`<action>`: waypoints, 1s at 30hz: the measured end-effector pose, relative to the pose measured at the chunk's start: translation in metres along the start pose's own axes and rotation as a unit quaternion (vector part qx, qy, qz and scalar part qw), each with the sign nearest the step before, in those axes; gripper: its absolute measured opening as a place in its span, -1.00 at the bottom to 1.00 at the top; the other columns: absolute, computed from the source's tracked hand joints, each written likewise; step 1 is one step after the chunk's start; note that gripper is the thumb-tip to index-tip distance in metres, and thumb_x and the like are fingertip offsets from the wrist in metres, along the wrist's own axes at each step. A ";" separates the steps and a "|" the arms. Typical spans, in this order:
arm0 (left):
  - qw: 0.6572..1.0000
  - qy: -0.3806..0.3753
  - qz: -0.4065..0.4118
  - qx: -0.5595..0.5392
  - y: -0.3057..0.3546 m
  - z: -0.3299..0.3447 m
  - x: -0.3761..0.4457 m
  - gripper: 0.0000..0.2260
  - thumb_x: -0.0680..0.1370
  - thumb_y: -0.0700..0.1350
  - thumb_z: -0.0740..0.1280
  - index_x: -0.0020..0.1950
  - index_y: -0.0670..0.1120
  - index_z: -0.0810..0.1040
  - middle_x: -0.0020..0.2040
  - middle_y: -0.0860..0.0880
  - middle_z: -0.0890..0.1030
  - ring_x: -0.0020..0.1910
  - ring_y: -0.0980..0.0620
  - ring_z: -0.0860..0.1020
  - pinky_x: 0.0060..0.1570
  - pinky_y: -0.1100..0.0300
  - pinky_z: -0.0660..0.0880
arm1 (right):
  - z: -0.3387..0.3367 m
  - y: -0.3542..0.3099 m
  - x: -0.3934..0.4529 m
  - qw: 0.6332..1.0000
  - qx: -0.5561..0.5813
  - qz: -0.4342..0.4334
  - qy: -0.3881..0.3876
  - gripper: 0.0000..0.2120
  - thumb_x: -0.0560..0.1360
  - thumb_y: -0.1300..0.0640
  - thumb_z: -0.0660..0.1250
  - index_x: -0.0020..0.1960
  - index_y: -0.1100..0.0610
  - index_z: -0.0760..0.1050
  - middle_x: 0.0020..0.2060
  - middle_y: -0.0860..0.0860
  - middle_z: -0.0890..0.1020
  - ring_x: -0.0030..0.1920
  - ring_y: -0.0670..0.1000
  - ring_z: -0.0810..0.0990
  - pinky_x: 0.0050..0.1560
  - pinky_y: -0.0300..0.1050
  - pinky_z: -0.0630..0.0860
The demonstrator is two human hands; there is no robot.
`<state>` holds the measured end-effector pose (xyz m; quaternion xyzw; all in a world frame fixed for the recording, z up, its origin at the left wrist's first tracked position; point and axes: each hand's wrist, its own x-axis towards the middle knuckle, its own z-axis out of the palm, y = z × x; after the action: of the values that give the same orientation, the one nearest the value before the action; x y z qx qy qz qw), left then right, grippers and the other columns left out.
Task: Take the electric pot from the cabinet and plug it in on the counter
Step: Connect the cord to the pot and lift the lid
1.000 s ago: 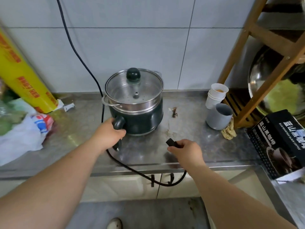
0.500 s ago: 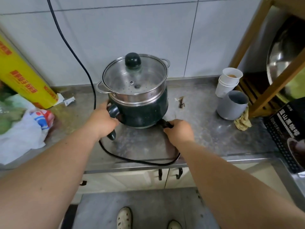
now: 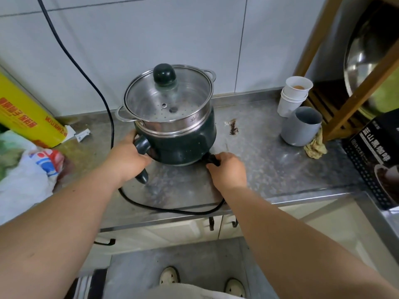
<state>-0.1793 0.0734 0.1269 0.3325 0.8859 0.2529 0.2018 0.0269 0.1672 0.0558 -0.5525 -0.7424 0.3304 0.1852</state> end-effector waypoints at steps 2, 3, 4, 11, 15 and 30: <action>1.000 -0.005 -0.007 -0.005 -0.001 -0.001 0.000 -0.41 0.34 -0.19 0.45 0.33 0.00 0.36 0.02 -0.07 0.55 -0.23 0.02 0.48 -0.43 0.27 0.28 | 0.000 -0.002 0.002 1.000 0.000 -0.008 -0.001 -0.71 0.47 0.05 0.30 0.16 0.10 0.55 0.05 0.09 0.59 -0.02 0.11 0.54 -0.08 -0.13 0.42; 1.000 -0.006 -0.006 -0.009 -0.001 -0.002 -0.001 -0.40 0.33 -0.18 0.45 0.34 0.01 0.36 0.05 -0.07 0.56 -0.19 -0.01 0.49 -0.42 0.27 0.29 | 0.000 -0.004 0.003 1.000 0.001 -0.012 0.000 -0.71 0.47 0.05 0.30 0.16 0.09 0.56 0.06 0.09 0.59 -0.02 0.12 0.55 -0.10 -0.13 0.41; 1.000 -0.008 -0.002 -0.013 -0.001 -0.002 -0.001 -0.38 0.33 -0.19 0.46 0.35 0.03 0.35 0.05 -0.05 0.55 -0.15 -0.03 0.49 -0.40 0.28 0.29 | 0.001 -0.005 0.005 1.000 0.002 -0.014 0.001 -0.72 0.47 0.06 0.30 0.16 0.09 0.56 0.06 0.10 0.58 -0.03 0.13 0.55 -0.11 -0.13 0.39; 0.998 -0.036 0.002 -0.045 -0.001 -0.006 -0.003 -0.40 0.27 -0.29 0.44 0.27 0.04 0.43 -0.15 0.02 0.57 -0.27 0.11 0.50 -0.41 0.26 0.31 | -0.002 -0.007 0.012 1.000 0.009 -0.007 -0.024 -0.72 0.43 0.04 0.36 0.11 0.10 0.60 0.00 0.10 0.64 -0.06 0.14 0.57 -0.09 -0.08 0.52; 0.998 -0.048 0.013 -0.035 -0.002 -0.008 -0.002 -0.45 0.26 -0.30 0.44 0.19 0.06 0.47 -0.23 0.12 0.54 -0.26 0.10 0.50 -0.40 0.25 0.33 | -0.007 -0.011 0.022 0.999 0.022 0.007 -0.042 -0.74 0.40 0.06 0.40 0.08 0.10 0.61 -0.07 0.09 0.67 -0.10 0.13 0.59 -0.13 -0.11 0.51; 0.997 -0.074 0.028 -0.018 -0.001 -0.018 0.007 -0.35 0.30 -0.25 0.43 0.31 0.15 0.35 -0.19 0.13 0.51 -0.27 0.14 0.50 -0.44 0.31 0.32 | 0.001 -0.023 0.024 0.998 0.012 0.038 -0.054 -0.71 0.44 0.02 0.37 0.13 0.07 0.57 -0.05 0.05 0.66 -0.21 0.01 0.49 -0.18 -0.16 0.44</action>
<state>-0.1943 0.0723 0.1394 0.3710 0.8543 0.2489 0.2656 0.0029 0.1855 0.0689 -0.5591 -0.7259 0.3756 0.1392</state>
